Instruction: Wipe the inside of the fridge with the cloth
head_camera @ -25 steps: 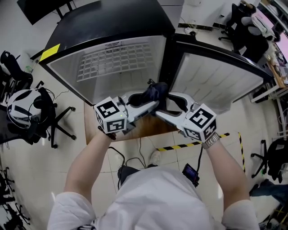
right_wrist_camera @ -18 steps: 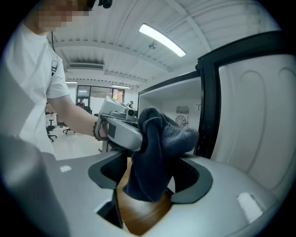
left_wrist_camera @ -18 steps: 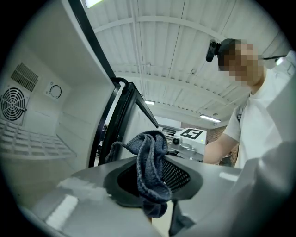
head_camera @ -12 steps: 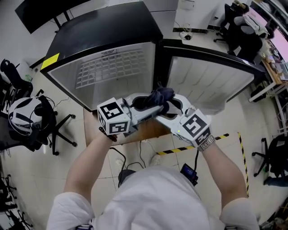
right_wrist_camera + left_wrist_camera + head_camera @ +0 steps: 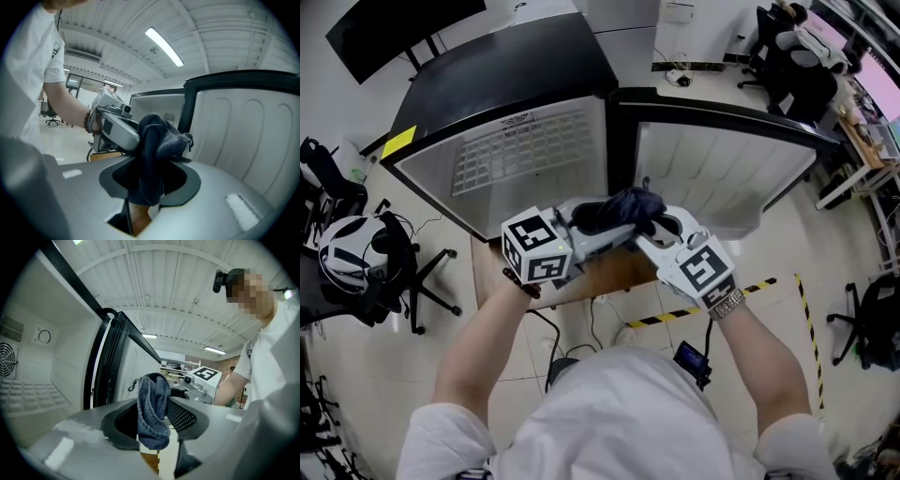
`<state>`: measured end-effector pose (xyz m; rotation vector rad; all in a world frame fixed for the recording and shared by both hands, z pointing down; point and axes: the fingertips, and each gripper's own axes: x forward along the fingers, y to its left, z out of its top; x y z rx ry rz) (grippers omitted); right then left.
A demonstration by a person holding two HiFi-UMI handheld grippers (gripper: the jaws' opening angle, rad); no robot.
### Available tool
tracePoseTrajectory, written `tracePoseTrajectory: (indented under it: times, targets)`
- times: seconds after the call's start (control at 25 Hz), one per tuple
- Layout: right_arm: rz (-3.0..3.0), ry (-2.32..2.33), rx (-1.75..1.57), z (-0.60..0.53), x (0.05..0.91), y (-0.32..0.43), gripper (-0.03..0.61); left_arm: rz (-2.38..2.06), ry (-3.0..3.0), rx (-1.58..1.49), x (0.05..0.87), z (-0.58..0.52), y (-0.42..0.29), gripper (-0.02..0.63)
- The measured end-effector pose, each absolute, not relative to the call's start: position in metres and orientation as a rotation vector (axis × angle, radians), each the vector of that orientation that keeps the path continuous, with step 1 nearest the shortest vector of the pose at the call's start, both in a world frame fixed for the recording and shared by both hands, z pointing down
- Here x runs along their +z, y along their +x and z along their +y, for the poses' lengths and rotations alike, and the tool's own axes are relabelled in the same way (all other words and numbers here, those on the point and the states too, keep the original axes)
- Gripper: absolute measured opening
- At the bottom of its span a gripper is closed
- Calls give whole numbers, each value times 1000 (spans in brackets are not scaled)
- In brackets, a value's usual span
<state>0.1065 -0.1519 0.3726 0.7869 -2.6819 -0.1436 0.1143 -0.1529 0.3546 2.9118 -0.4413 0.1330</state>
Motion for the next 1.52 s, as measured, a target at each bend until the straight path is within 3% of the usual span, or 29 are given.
tracePoseTrajectory:
  times: [0.12, 0.52, 1.08, 1.52]
  targets:
    - [-2681, 872, -117, -162, 369, 126, 117, -504, 2900, 85, 351, -158, 109, 212]
    - [-2677, 1143, -137, -189, 334, 178, 115, -900, 2787, 132, 398, -181, 105, 215]
    - [-2739, 1277, -247, -192, 276, 156, 115, -1244, 2650, 484, 480, -195, 136, 178]
    - [-2733, 1409, -244, -200, 251, 120, 116, -1351, 2526, 589, 510, -212, 131, 162]
